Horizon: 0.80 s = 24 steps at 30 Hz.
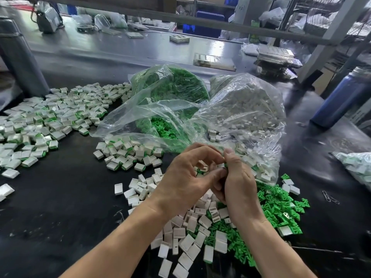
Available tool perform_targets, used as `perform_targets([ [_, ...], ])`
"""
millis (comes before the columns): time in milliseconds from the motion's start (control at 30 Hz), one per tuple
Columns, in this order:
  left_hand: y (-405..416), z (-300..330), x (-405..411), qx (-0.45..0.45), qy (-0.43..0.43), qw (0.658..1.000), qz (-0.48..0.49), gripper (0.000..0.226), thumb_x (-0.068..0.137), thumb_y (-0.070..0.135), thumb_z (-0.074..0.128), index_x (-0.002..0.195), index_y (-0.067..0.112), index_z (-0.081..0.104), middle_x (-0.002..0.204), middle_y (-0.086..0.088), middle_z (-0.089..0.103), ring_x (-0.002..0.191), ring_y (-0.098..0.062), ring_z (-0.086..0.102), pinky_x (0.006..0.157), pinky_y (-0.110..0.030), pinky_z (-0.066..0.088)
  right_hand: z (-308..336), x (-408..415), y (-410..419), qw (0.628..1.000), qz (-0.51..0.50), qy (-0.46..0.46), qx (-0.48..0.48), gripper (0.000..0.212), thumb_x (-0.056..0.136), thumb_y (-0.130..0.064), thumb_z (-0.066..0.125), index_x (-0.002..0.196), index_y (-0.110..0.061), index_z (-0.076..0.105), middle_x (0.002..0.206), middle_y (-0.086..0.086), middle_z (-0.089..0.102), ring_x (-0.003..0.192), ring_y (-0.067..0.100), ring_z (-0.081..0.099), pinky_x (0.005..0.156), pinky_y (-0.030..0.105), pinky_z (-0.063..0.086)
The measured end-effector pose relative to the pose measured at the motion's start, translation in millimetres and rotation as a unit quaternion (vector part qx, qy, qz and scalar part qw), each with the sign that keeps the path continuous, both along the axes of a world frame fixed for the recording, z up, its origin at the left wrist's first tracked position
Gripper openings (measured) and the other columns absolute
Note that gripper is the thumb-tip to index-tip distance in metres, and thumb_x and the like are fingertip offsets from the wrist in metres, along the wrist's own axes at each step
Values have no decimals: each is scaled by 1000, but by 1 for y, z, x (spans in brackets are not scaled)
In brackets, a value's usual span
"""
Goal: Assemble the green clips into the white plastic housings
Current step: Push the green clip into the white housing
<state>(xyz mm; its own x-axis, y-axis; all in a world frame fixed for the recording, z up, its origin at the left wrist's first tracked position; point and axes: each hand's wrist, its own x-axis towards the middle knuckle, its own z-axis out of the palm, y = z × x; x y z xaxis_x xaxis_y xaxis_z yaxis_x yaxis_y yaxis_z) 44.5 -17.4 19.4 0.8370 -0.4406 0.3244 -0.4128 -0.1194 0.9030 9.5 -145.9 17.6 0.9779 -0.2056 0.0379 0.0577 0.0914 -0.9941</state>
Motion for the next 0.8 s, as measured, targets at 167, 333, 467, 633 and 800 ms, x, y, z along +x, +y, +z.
perform_targets([
  [167,-1,-1,0,-12,4,1000,-2,13,91,12,78,102,14,72,114,7,68,105,-19,67,93,-33,56,-1,1,-1,999,27,-7,20,68,115,-31,30,68,-37,78,56,-12,66,50,-2,62,45,11,46],
  [333,-5,-3,-1,-29,30,999,0,10,92,11,77,101,12,72,112,3,69,99,-22,67,88,-40,58,-12,8,-5,999,2,-27,-32,58,114,-34,29,89,-35,81,72,-11,74,68,1,72,57,15,54],
  [467,-4,-2,-1,-29,42,999,-4,10,93,13,76,102,11,72,114,2,70,98,-20,69,82,-35,60,-17,12,-5,999,-5,-22,-35,53,111,-41,29,104,-28,81,99,2,80,97,19,78,80,37,63],
  [633,-3,1,0,-36,46,998,-3,9,93,10,76,101,9,72,114,2,71,94,-17,70,78,-24,58,-16,15,-1,999,-17,-28,-29,52,108,-45,31,107,-31,80,111,6,79,109,26,75,96,49,59],
  [800,0,1,-1,-33,45,998,2,9,94,14,75,102,11,72,114,4,71,94,-16,70,78,-25,59,-14,17,0,998,-15,-37,-46,51,108,-39,30,109,-32,80,112,3,79,113,23,73,99,47,57],
])
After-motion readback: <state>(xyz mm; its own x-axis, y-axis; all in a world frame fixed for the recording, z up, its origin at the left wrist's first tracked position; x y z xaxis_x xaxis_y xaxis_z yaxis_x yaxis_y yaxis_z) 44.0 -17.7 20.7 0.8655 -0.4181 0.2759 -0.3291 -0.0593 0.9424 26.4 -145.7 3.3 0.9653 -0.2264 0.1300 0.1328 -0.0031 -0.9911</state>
